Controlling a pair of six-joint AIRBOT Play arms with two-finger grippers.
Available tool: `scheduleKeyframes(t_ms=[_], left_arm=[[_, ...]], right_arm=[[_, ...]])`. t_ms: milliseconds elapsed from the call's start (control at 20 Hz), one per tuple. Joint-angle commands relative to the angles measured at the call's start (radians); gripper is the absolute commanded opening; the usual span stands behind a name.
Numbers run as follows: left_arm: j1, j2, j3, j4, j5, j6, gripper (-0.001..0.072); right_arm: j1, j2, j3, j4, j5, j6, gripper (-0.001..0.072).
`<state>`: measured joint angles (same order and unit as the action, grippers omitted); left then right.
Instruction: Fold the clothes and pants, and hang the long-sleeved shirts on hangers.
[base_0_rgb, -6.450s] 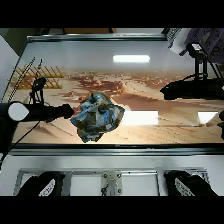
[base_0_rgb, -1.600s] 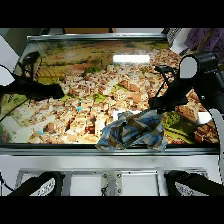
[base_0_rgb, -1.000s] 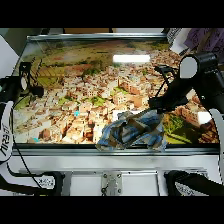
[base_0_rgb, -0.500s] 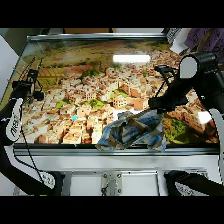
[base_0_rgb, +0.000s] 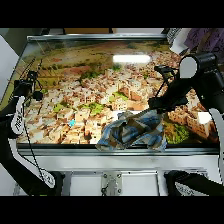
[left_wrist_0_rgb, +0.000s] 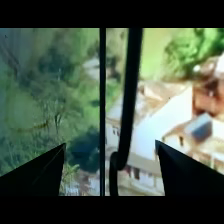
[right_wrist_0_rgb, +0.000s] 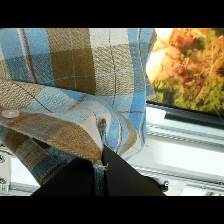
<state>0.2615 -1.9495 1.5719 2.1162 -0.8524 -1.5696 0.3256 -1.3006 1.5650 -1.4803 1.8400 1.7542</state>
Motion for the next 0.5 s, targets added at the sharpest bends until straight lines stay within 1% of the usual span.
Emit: scheduleKeyframes(t_ms=[0, 50, 100, 150, 200, 250, 450], left_arm=[[0.002, -0.009, 0.002, -0.022, -0.011, 0.002, 0.0406], [0.002, -0.009, 0.002, -0.022, -0.013, 0.002, 0.0217], [0.002, -0.009, 0.002, -0.022, -0.013, 0.002, 0.0178], [0.002, -0.009, 0.002, -0.021, -0.012, 0.002, 0.0177], [0.002, -0.009, 0.003, -0.021, -0.013, 0.002, 0.0118], [0.002, -0.009, 0.004, -0.021, -0.019, 0.001, 0.0015], [0.002, -0.004, 0.005, -0.021, -0.043, 0.002, 0.0014]], right_arm=[[0.000, 0.000, 0.000, 0.000, 0.001, 0.000, 0.0019], [0.000, 0.000, 0.000, 0.000, 0.001, 0.000, 0.0019], [0.000, -0.001, 0.000, 0.000, 0.001, 0.000, 0.0019], [0.000, 0.000, 0.000, 0.000, 0.001, 0.000, 0.0019], [0.000, 0.000, 0.000, 0.000, 0.001, 0.000, 0.0019], [0.000, -0.001, 0.000, 0.000, 0.000, 0.000, 0.0019], [0.000, 0.000, 0.000, 0.000, 0.001, 0.000, 0.0019]])
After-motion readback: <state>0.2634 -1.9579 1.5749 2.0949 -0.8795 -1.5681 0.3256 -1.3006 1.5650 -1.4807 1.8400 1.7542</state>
